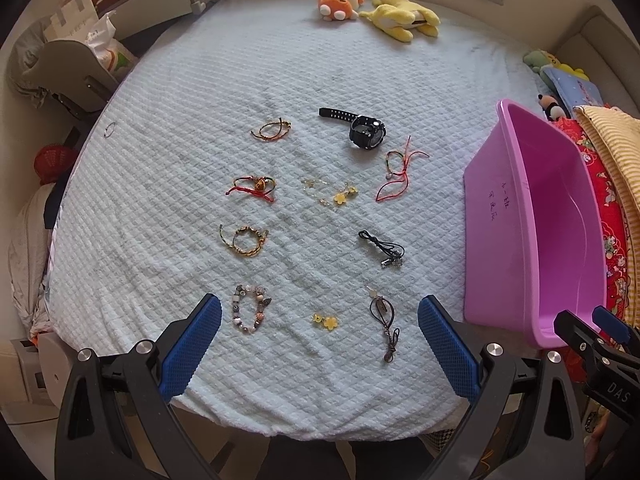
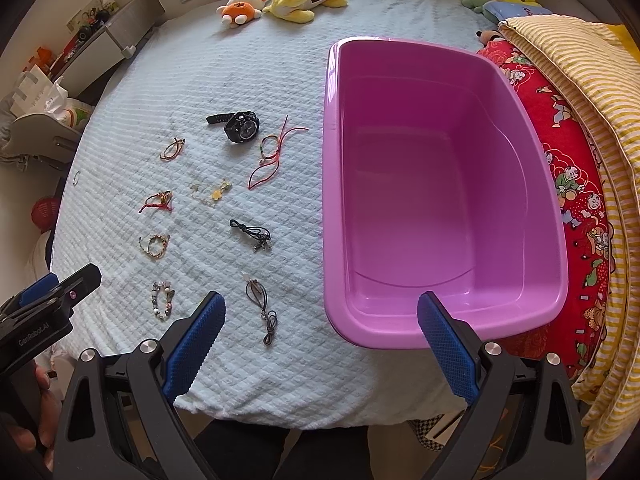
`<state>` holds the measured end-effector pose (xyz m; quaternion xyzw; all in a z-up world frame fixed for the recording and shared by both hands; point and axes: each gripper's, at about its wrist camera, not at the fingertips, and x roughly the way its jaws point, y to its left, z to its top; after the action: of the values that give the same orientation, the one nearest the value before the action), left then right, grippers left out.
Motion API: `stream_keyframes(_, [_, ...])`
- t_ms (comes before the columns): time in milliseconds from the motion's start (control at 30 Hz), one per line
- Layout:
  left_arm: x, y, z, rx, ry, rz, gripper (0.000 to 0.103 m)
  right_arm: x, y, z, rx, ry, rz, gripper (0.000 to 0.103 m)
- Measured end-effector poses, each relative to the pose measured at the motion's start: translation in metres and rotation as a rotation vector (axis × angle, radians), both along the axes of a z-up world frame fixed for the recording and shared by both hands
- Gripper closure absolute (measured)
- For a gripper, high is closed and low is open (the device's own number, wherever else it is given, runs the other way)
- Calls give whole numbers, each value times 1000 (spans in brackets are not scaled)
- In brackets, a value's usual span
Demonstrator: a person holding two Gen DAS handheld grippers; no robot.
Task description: Organize jewelry
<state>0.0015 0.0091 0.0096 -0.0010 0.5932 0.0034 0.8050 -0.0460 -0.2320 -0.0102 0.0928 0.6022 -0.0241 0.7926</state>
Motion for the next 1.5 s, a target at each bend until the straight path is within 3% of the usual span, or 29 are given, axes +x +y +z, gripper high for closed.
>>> stream_keyframes(1500, [0,-1,-1,-2,3,-1,6,0,2,-2,4,4,-1,11])
